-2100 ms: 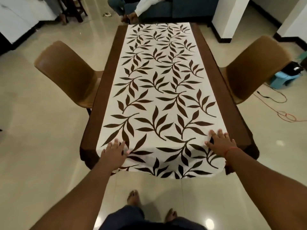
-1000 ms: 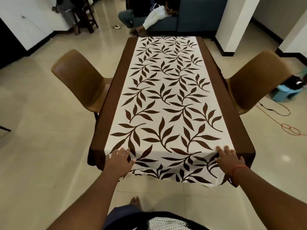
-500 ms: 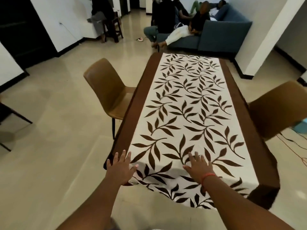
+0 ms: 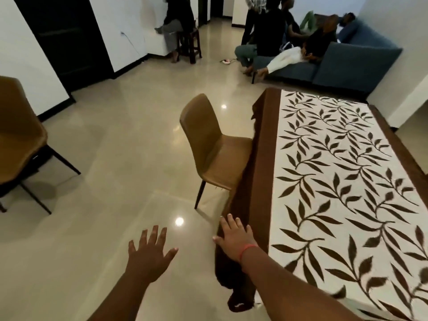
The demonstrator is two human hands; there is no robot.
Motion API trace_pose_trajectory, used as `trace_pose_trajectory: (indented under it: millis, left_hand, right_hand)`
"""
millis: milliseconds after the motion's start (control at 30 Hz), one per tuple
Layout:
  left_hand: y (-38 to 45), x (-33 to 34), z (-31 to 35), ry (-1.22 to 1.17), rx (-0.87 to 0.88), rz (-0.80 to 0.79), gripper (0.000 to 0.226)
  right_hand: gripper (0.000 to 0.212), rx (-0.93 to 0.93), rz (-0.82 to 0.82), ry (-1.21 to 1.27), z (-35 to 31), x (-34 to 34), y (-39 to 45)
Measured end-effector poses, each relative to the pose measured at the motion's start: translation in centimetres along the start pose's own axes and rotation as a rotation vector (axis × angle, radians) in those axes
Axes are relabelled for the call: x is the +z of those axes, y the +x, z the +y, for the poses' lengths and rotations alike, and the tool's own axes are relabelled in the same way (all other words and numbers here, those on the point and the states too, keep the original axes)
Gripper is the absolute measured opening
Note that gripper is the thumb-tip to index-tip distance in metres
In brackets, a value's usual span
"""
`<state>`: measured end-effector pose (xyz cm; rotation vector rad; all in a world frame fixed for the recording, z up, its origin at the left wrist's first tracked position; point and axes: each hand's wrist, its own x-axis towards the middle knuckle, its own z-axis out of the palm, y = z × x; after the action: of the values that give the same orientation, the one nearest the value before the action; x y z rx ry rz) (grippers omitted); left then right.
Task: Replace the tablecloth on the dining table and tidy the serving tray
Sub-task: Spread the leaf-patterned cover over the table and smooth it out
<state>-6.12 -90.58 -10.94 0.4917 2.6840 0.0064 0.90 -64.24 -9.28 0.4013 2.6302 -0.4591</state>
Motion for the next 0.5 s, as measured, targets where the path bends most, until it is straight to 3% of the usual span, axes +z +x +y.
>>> trace_pose_trajectory:
  millis: [133, 500]
  left_hand:
    - [3.3, -2.8, -6.4, -0.015, -0.023, -0.037, 0.103]
    - [20.9, -8.3, -13.4, -0.012, 0.024, -0.08, 0.107]
  right_hand:
    - [0.075, -0.044, -0.041, -0.04, -8.1, -0.3, 4.6]
    - [0.077, -0.074, -0.15, -0.064, -17.1, -3.6, 24.1]
